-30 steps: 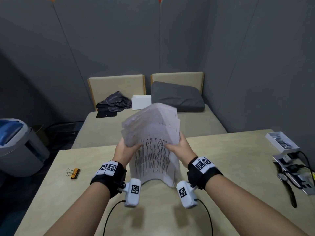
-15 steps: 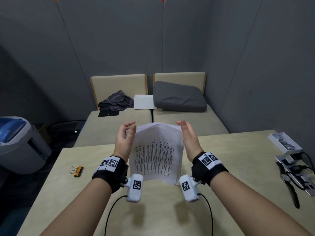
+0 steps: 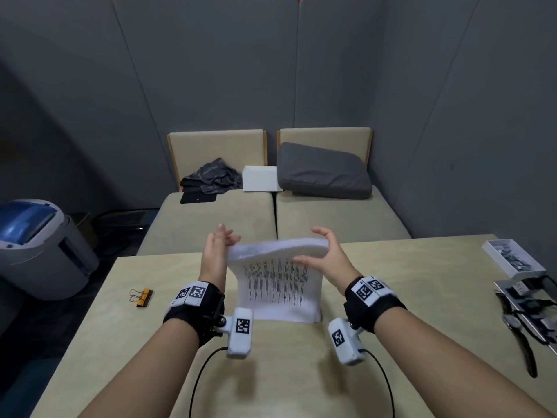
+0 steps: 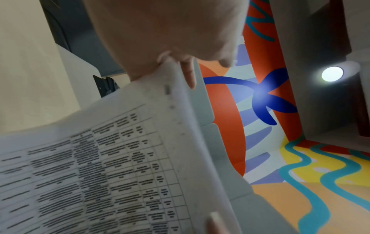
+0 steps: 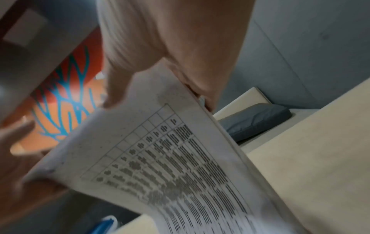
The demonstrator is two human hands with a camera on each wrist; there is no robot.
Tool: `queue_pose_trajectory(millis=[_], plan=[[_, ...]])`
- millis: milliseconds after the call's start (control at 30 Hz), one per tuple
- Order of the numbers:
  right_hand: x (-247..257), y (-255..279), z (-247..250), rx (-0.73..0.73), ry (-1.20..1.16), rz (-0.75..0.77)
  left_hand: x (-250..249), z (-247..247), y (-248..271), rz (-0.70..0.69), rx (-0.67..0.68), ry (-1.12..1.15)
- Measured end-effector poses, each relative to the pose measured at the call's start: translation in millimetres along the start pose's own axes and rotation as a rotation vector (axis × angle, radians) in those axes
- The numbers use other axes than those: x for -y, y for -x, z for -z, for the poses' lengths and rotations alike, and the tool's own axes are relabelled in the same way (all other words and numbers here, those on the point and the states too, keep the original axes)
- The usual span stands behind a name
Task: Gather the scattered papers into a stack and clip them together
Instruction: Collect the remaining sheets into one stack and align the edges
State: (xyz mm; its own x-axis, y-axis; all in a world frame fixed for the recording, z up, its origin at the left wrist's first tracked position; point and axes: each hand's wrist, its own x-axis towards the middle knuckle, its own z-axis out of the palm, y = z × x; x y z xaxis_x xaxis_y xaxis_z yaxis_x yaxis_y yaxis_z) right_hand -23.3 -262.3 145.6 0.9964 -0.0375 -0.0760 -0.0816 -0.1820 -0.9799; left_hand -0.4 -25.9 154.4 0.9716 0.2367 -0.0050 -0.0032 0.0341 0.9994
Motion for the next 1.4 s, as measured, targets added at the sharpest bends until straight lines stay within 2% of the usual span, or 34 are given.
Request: queue_pose_trajectory(millis=[133,233,333,433,567,633,833,933,1067,1167,1300,1400], plan=[[-25.8,-4.0,-6.0,-0.159,0.141,0.013,23.9,2.4,8.3,0.035,0.185,-0.145],[-31.3,-5.7,-3.9,-0.214,0.075,-0.013,41.4,3.6,11.2,0.052,0.235,-0.162],[-26.1,-12.0,5.8,-0.196,0.037,0.022,52.3,15.5,3.8,0.077,0.29,-0.203],[-12.5,-17.8,15.6,-0.136,0.022,0.049,54.8,21.4,-3.2,0.106,0.369,-0.342],[14.7,-20.9,19.9,-0.068,-0.052,0.062,43.0,3.9,-10.7,0.058,0.214,-0.377],[27.6,-21.5,19.4,-0.097,-0.113,0.088,37.8,-3.9,-12.9,0.058,0.182,-0.332],[53.2,-12.5,9.7,-0.19,-0.25,0.205,17.1,-18.4,-2.5,0.066,0.138,-0.007],[42.9,1.5,-6.3,-0.174,-0.262,0.177,23.4,-19.1,7.3,0.098,0.139,0.033],[12.8,7.8,-15.9,-0.117,-0.24,0.062,39.7,-13.0,26.6,0.135,0.162,0.064],[-5.4,1.1,-7.6,-0.082,-0.282,-0.015,38.8,-9.9,29.7,0.105,0.092,0.08],[-16.9,-15.4,3.2,-0.08,-0.308,-0.059,24.8,-9.8,23.5,0.044,0.09,0.099],[-27.1,-27.4,4.8,-0.042,-0.36,-0.072,29.2,-11.4,14.0,0.048,0.066,0.123]])
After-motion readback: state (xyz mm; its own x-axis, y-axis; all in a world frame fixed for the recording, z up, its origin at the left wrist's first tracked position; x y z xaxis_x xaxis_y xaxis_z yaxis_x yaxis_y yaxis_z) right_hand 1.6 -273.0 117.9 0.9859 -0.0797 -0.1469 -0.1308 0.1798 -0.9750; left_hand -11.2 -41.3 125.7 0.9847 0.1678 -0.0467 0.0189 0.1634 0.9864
